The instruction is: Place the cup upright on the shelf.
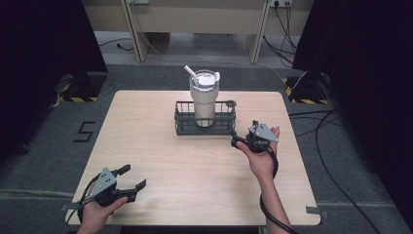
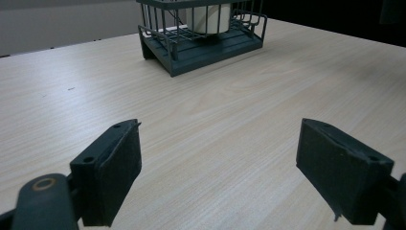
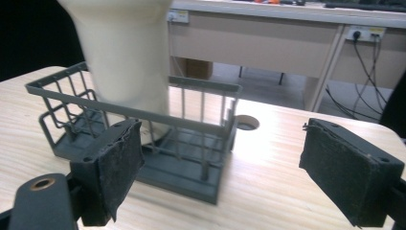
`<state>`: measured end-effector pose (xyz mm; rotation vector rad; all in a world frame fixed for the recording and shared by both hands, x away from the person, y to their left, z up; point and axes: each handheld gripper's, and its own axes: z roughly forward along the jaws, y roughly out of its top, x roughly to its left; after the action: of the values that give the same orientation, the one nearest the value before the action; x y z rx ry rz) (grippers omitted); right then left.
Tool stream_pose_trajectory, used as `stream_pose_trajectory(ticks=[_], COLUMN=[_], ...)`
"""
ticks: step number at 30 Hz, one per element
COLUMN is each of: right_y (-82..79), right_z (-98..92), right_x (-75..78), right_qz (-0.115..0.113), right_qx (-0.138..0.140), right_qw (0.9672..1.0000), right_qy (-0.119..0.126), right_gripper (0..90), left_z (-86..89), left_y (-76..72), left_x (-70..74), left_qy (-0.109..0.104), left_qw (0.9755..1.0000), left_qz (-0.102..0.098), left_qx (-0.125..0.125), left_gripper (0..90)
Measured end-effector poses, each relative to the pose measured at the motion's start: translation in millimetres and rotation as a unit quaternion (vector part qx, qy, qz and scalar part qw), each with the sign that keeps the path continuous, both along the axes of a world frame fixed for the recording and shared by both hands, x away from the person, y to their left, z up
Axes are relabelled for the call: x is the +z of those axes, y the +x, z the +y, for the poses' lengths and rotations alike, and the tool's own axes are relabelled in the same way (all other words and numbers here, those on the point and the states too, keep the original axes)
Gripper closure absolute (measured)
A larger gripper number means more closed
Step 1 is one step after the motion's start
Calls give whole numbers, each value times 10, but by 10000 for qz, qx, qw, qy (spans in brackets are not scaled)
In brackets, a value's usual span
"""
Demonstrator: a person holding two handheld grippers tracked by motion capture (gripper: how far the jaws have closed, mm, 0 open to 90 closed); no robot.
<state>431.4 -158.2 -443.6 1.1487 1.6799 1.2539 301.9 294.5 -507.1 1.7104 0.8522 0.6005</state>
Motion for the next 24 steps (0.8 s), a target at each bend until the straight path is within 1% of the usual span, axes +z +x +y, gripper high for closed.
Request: stream_pose_trajectory(ticks=[1,4,7,16,17,24], right_y=[0,-63,-108,-216,-246,-334], right_z=[0,-99,-154,-272,-303,-399], right_x=[0,-11,-25,-76,-89,-126], right_qz=[0,8,25,84,90,143], right_qx=[0,-75,-119,-207,-218,-285], right_qw=[10000,10000,9999,9997,9997,9995], right_qy=[0,34,43,69,27,-2], right_gripper=[145,146,146,147,146,147], left_z=[0,-7,-6,-2,2,-2], left_y=[1,0,0,0,1,0], left_x=[0,-1,-2,-2,-4,-3], left_qy=[7,10,14,4,-1,1], left_qw=[10000,10000,10000,10000,10000,10000], left_qz=[-3,7,8,2,11,4], left_qx=[1,0,4,27,39,37], left_gripper=[149,149,149,149,150,149])
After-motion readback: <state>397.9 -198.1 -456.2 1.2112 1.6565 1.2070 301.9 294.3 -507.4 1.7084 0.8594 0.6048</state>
